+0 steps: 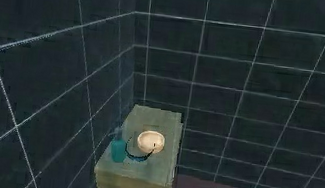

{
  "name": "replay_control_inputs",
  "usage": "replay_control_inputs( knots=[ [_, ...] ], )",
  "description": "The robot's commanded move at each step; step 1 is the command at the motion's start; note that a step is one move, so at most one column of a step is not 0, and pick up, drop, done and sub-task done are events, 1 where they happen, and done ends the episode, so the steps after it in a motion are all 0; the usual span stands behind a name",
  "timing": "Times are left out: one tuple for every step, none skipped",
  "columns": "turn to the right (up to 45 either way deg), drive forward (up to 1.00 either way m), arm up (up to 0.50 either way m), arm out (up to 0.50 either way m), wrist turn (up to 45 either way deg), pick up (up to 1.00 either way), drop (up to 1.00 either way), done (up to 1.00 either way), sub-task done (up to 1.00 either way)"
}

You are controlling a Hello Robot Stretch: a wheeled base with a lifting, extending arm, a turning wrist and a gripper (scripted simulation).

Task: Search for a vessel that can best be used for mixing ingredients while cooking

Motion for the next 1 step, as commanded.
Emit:
replay_control_inputs(
  knots=[
    [0.0,0.00,0.00,0.00,0.0,0.00,0.00,1.00,0.00]
  ],
)
